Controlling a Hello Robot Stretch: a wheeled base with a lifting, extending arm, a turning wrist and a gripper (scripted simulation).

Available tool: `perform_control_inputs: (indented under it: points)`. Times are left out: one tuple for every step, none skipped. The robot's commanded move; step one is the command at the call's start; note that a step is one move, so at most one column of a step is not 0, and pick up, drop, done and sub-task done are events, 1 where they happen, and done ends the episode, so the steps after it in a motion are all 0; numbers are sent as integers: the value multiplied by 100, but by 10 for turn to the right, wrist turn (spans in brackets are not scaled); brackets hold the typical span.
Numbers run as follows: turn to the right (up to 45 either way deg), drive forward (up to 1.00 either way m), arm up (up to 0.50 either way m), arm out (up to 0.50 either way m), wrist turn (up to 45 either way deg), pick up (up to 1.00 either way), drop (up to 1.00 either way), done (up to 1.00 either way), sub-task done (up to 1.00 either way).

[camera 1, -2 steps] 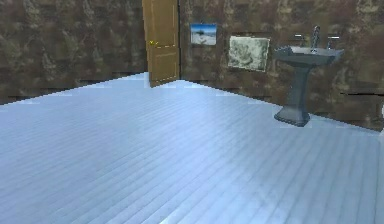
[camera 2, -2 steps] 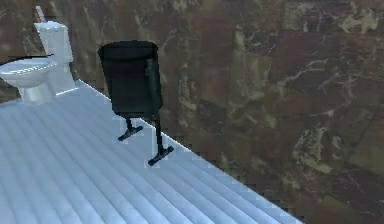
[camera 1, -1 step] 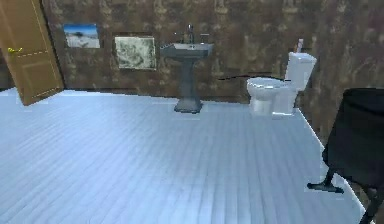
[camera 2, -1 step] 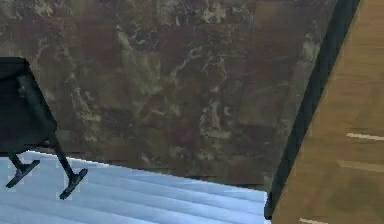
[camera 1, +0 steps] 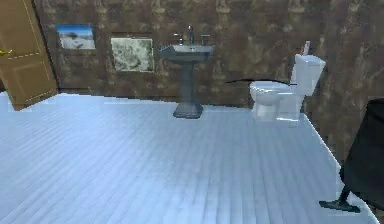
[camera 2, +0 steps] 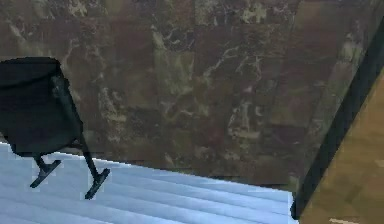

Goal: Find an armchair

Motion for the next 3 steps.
perform_control_inputs:
  points:
    - [-450,0,0,0,0,0,0,0,0]
    - [-30,0,0,0,0,0,0,0,0]
    - [0,100,0,0,0,0,0,0,0]
